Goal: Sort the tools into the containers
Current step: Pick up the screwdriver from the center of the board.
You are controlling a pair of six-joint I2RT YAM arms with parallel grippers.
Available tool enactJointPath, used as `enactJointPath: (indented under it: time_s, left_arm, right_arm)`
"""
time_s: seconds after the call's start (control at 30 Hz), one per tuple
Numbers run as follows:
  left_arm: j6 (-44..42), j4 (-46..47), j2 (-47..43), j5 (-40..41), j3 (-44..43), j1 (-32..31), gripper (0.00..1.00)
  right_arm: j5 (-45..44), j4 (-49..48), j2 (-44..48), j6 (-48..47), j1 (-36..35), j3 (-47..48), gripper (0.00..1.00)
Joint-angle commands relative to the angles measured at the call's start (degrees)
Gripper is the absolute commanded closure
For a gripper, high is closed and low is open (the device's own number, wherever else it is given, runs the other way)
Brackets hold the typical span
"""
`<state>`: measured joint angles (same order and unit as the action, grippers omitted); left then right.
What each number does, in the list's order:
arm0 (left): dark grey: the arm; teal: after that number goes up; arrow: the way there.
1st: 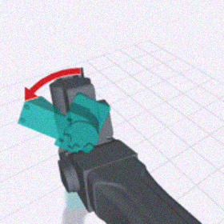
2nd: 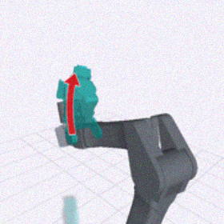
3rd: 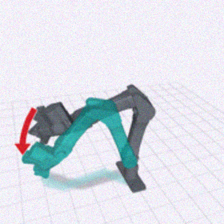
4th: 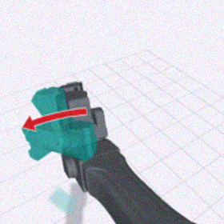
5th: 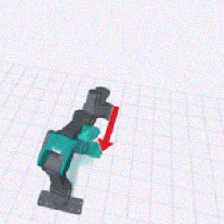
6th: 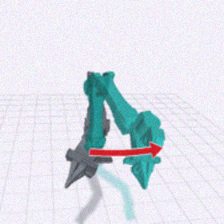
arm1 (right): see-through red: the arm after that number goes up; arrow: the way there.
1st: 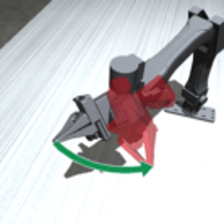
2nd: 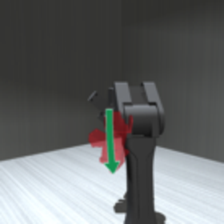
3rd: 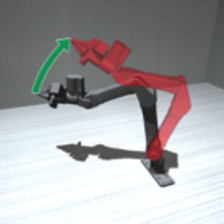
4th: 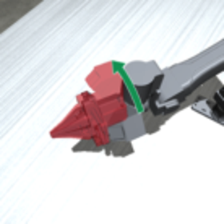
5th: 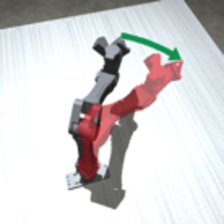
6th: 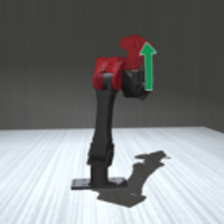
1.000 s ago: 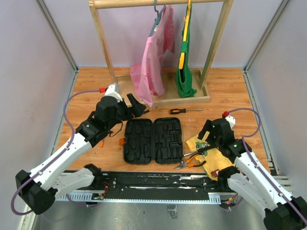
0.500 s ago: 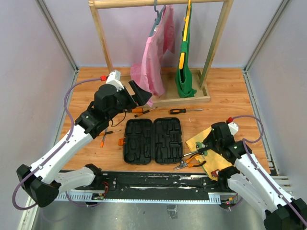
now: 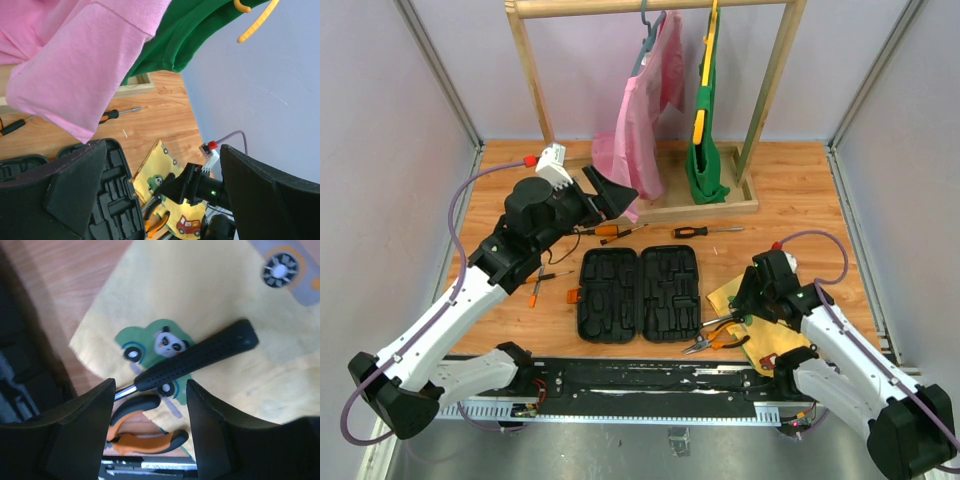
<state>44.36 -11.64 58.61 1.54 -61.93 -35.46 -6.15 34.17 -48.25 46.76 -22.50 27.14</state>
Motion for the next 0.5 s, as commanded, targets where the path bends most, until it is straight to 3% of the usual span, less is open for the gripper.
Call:
enactJointPath:
  time_s: [0.0, 0.13, 0.23, 0.47]
  left_arm:
    - [0.98, 2.2, -1.39, -1.66, -0.24, 0.11, 0.01]
    - [1.5, 3.3, -3.03, -1.74, 1.15, 0.13, 0.01]
    - [2.28, 4.38, -3.28, -2.67, 2.0, 0.13, 0.01]
    - [1.77, 4.77, -3.65, -4.19, 0.93, 0.13, 0.01]
  right_arm:
    - [7.96, 0.04, 1.57, -14.91, 0.44, 3.81, 0.38]
    - [12.99, -2.22, 7.04, -19.31, -1.76, 2.67, 0.4]
    - [10.8, 0.59, 7.01, -19.07, -5.72, 3.33, 0.43]
    - [-3.33, 7.96, -1.02, -11.1, -27.49, 8.79, 0.44]
